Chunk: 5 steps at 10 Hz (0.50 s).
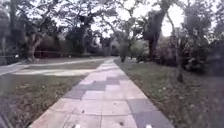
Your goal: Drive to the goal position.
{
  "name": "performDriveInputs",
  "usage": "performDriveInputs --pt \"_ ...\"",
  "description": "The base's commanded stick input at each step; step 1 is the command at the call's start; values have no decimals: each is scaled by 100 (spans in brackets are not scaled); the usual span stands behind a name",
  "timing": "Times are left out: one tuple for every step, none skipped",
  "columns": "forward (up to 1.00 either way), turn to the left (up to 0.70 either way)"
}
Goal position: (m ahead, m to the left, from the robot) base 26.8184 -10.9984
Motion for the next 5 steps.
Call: performDriveInputs --pt "70 0" --pt "70 0" --pt "70 0" --pt "70 0" --pt "70 0"
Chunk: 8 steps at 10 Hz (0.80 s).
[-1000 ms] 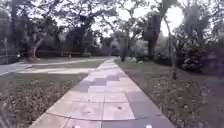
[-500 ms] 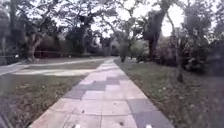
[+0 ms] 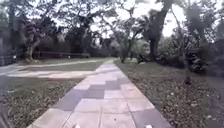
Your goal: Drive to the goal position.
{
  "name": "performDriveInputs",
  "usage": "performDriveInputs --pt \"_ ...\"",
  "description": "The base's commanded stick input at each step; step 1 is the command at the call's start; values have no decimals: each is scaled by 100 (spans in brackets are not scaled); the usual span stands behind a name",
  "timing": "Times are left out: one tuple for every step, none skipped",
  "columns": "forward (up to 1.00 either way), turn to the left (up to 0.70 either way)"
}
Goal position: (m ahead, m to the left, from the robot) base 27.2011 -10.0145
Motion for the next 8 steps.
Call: performDriveInputs --pt "70 0" --pt "70 0" --pt "70 0" --pt "70 0" --pt "70 0" --pt "70 0" --pt "70 0" --pt "70 0"
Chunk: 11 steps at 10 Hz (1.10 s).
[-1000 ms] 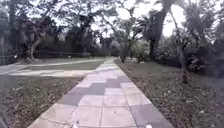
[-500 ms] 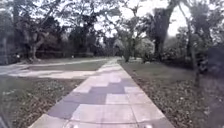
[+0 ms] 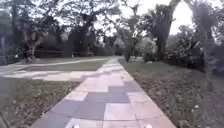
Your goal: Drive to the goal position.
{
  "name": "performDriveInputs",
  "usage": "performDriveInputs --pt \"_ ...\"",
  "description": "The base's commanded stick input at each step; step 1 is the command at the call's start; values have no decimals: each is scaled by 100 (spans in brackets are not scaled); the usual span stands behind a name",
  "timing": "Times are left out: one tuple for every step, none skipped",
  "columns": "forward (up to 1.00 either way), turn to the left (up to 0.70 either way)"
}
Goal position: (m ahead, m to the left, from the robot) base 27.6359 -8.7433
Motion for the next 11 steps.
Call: performDriveInputs --pt "70 0" --pt "70 0" --pt "70 0" --pt "70 0" --pt "70 0" --pt "70 0" --pt "70 0" --pt "70 0" --pt "70 0" --pt "70 0" --pt "70 0"
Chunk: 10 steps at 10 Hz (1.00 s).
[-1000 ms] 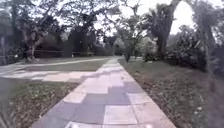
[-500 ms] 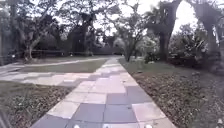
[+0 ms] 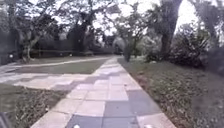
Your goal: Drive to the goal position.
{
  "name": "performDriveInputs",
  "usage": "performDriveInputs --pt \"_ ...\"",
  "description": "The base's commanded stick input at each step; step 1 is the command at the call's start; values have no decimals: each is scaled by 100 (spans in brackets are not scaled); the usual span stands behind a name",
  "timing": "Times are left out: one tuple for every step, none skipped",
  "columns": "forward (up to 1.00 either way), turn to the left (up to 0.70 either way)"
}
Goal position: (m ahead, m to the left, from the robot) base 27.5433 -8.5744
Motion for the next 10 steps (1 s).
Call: performDriveInputs --pt "70 0" --pt "70 0" --pt "70 0" --pt "70 0" --pt "70 0" --pt "70 0" --pt "70 0" --pt "70 0" --pt "70 0" --pt "70 0"
